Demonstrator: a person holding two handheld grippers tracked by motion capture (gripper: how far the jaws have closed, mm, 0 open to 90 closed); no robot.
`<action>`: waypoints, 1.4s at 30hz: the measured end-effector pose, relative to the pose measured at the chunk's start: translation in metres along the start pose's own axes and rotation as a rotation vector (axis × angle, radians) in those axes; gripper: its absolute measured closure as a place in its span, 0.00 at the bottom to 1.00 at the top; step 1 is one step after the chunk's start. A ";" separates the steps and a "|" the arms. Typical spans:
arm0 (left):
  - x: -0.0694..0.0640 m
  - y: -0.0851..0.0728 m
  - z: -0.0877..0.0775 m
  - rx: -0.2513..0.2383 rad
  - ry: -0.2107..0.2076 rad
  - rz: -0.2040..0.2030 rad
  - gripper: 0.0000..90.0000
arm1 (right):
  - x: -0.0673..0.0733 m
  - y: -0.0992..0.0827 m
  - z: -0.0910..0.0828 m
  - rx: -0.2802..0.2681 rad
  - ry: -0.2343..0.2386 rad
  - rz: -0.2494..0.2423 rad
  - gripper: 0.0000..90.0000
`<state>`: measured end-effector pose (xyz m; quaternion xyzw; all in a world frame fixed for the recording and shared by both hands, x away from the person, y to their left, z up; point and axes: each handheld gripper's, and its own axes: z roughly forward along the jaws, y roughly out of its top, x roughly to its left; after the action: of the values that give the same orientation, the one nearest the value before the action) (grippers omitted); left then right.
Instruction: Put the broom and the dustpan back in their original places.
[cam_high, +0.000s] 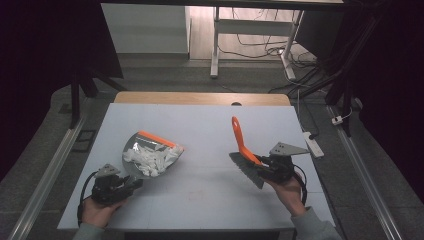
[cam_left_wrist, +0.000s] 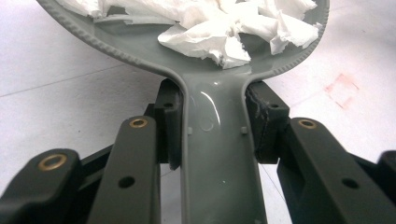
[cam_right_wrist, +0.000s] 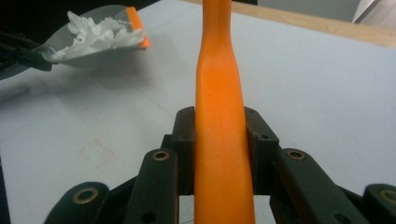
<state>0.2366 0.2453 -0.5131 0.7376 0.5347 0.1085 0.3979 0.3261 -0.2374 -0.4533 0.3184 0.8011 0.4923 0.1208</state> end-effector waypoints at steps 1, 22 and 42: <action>0.000 0.000 0.001 0.001 0.004 -0.013 0.68 | 0.000 -0.002 0.000 0.008 -0.002 0.006 0.78; 0.010 0.004 0.029 0.008 0.134 -0.236 0.68 | -0.002 -0.028 0.001 0.129 0.023 0.109 0.78; 0.006 0.004 0.041 0.045 0.174 -0.231 0.59 | -0.031 -0.035 0.012 0.227 -0.022 0.219 0.76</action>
<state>0.2660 0.2313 -0.5390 0.6676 0.6509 0.1135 0.3431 0.3420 -0.2588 -0.4937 0.4208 0.8107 0.4052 0.0387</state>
